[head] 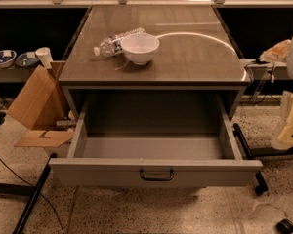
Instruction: Close top drawer
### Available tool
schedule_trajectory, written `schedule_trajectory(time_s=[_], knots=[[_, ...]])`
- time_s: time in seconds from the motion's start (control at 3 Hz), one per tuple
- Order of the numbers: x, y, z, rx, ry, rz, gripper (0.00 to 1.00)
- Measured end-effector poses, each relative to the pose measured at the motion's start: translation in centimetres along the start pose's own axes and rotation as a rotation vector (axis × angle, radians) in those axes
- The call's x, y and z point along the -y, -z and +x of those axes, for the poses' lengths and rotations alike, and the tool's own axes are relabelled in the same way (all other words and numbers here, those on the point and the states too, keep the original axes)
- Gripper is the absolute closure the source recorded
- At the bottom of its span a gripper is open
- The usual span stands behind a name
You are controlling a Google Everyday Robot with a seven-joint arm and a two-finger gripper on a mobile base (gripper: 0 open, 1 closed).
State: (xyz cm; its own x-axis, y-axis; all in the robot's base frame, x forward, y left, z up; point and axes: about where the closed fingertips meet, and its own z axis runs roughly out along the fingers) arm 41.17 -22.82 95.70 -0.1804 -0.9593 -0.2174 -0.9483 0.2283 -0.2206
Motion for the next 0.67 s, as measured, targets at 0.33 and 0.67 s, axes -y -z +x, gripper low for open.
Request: schedule_trajectory(time_s=[0.33,0.67], knots=[[-2.3,-1.4,1.9,0.002,-0.001,-0.037,0.00],[-4.9,-3.5,4.7,-0.007,-0.010,-0.091,0.00]])
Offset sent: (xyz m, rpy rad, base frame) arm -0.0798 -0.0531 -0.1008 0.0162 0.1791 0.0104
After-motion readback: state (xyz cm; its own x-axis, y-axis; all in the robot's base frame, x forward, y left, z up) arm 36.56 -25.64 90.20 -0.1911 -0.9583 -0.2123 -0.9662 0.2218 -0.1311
